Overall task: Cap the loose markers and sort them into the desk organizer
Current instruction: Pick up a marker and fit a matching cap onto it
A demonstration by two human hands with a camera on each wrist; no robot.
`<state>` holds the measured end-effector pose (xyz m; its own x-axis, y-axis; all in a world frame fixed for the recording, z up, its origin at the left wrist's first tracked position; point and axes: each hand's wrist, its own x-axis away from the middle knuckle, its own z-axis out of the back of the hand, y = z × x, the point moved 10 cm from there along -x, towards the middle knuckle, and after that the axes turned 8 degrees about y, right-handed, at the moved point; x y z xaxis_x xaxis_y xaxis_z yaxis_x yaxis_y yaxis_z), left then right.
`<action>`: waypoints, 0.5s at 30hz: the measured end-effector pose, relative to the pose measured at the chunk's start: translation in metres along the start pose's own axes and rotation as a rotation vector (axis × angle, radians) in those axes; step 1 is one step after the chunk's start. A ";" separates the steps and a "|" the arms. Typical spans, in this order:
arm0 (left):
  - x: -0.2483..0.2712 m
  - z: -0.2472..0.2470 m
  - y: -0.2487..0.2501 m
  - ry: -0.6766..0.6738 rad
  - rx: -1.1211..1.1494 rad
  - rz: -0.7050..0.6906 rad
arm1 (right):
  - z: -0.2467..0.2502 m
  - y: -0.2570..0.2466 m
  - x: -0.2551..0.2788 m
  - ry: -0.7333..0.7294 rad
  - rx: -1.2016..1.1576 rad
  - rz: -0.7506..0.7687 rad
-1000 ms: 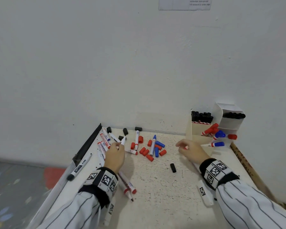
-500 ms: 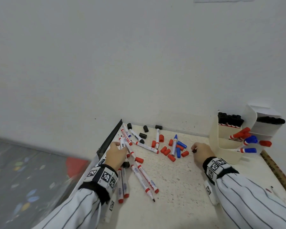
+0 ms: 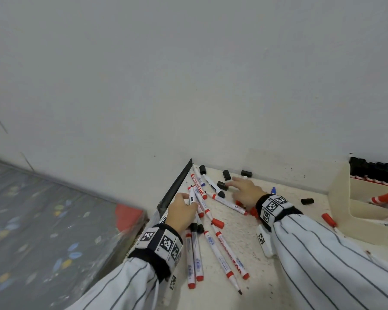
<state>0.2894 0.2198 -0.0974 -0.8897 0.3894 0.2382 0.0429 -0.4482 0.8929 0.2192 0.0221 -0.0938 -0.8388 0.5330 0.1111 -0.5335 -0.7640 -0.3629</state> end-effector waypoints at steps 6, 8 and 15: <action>-0.003 0.001 0.000 -0.026 -0.012 0.007 | -0.020 -0.018 -0.019 -0.031 0.165 0.005; -0.003 0.001 0.000 -0.032 -0.010 0.006 | -0.016 -0.011 -0.020 0.009 0.157 -0.056; 0.002 -0.005 0.003 -0.051 -0.032 -0.019 | -0.006 -0.004 -0.014 0.066 0.183 -0.094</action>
<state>0.2851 0.2155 -0.0961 -0.8659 0.4382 0.2412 0.0112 -0.4652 0.8852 0.2337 0.0196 -0.0993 -0.7784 0.6235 0.0733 -0.6253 -0.7596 -0.1788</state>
